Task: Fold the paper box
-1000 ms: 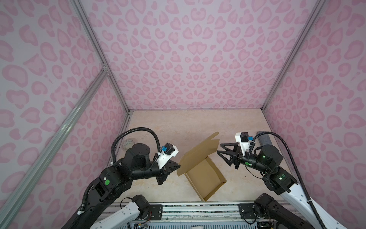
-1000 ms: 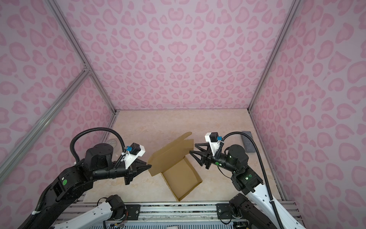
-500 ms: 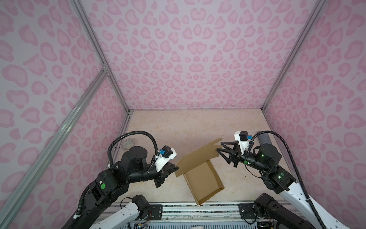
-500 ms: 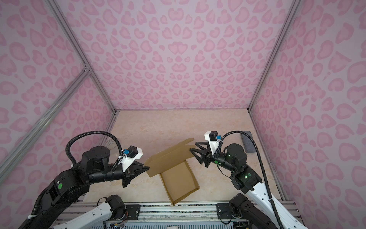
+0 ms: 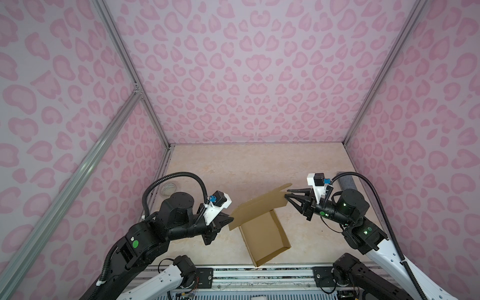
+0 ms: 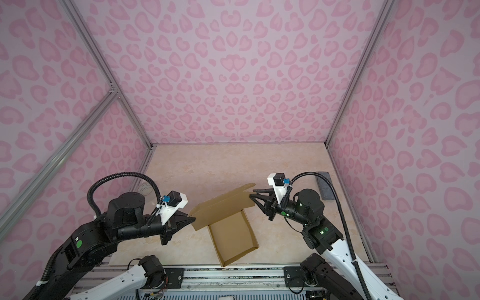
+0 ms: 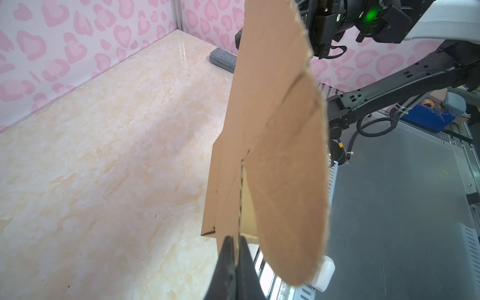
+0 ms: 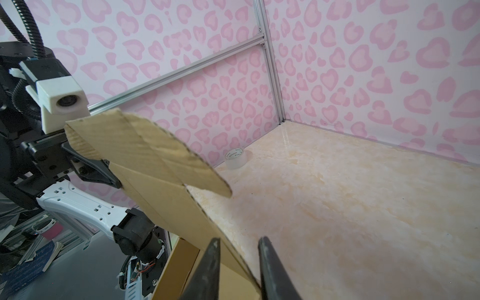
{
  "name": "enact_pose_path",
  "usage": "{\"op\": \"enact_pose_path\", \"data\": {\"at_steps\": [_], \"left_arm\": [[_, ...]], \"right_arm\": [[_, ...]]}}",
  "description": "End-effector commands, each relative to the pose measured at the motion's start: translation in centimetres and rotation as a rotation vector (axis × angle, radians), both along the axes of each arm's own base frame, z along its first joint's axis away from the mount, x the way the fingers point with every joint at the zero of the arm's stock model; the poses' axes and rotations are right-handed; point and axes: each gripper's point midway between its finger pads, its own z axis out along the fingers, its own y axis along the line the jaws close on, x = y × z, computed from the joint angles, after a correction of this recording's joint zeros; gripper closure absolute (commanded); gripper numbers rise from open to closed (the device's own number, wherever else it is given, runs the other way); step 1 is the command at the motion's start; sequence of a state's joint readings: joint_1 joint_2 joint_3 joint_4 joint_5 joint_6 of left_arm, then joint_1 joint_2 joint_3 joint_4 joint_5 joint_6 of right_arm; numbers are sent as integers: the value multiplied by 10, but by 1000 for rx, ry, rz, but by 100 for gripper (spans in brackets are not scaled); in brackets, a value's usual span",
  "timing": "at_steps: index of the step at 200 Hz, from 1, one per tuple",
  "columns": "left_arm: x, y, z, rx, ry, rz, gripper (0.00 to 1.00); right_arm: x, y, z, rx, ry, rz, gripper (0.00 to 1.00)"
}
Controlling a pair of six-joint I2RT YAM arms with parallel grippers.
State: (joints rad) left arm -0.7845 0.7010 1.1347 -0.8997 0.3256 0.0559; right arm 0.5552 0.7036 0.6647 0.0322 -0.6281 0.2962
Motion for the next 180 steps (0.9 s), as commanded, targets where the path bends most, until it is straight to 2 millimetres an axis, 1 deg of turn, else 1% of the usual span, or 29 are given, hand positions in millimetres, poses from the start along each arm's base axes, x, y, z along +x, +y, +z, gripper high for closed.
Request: {"op": "enact_pose_path", "data": {"at_steps": [1, 41, 58, 72, 91, 102, 122, 140, 163, 180], "left_arm": [[5, 2, -2, 15, -20, 23, 95], [15, 2, -4, 32, -32, 60, 95], [24, 1, -6, 47, -38, 89, 95], [31, -1, -7, 54, -47, 111, 96], [49, -2, -9, 66, -62, 172, 96], [65, -2, -9, 73, -83, 238, 95], [95, 0, -10, 53, -126, 370, 96], [115, -4, -16, 33, -134, 447, 96], [137, -10, -20, -26, -134, 544, 95], [151, -15, -25, -81, -113, 603, 96]], "right_arm": [[-2, 2, 0, 2, -1, 12, 80], [-4, 5, -4, -18, 2, 22, 94], [-7, 8, -7, -33, 1, 28, 98], [-5, 9, -11, -56, 5, 5, 100], [2, 10, -20, -103, 23, -50, 100], [9, 7, -29, -125, 44, -104, 100], [18, 7, -38, -129, 54, -173, 100], [27, 5, -44, -133, 52, -239, 100], [46, -4, -54, -150, 69, -376, 100], [58, -11, -61, -160, 86, -463, 100]]}}
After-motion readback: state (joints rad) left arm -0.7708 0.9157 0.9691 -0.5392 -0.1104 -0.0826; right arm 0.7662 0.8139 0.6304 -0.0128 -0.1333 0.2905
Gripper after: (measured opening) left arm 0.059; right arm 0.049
